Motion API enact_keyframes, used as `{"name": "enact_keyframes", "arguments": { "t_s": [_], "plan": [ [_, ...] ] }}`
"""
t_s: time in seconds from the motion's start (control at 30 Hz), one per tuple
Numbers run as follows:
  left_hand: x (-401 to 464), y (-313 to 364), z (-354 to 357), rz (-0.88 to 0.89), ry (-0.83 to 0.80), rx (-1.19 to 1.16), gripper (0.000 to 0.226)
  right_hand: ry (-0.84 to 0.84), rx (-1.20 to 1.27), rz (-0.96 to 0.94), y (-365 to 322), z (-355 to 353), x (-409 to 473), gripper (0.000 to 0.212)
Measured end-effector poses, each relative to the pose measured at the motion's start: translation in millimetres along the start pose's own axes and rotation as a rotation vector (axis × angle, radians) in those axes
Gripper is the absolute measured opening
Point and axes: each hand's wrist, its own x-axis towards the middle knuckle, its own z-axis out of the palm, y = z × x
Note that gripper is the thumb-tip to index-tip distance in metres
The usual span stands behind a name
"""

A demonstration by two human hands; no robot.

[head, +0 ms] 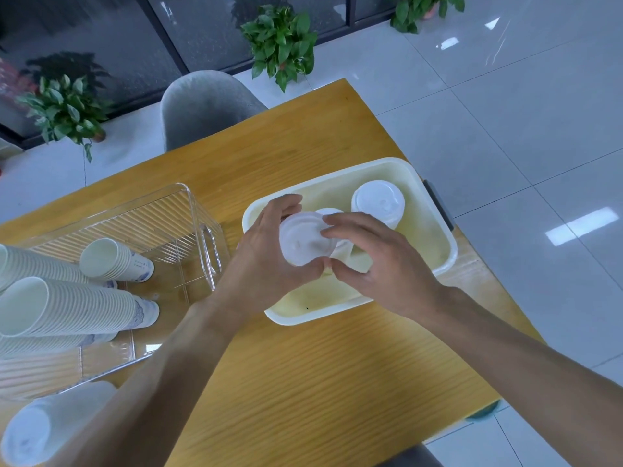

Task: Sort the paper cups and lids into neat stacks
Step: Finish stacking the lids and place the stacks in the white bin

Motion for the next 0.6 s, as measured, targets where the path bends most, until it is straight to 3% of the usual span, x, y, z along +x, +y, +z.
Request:
{"name": "enact_keyframes", "arguments": {
  "t_s": [0.2,0.3,0.47,0.6],
  "plan": [
    [-3,0,10,-0.083,0.072,-0.424,0.098,0.049,0.099,0.105,0,-3,-3,0.020],
    [-1,7,16,-0.136,0.103,-0.556,0.086,-0.015,0.282,0.232,-9,-4,-4,0.007],
    [3,19,23,-0.150,0.109,-0.561,0.062,-0.040,0.303,0.218,-12,1,-7,0.011],
    [8,6,17,-0.065,0.112,-0.378,0.072,-0.020,0.200,0.221,-6,-7,-6,0.020]
  ]
}}
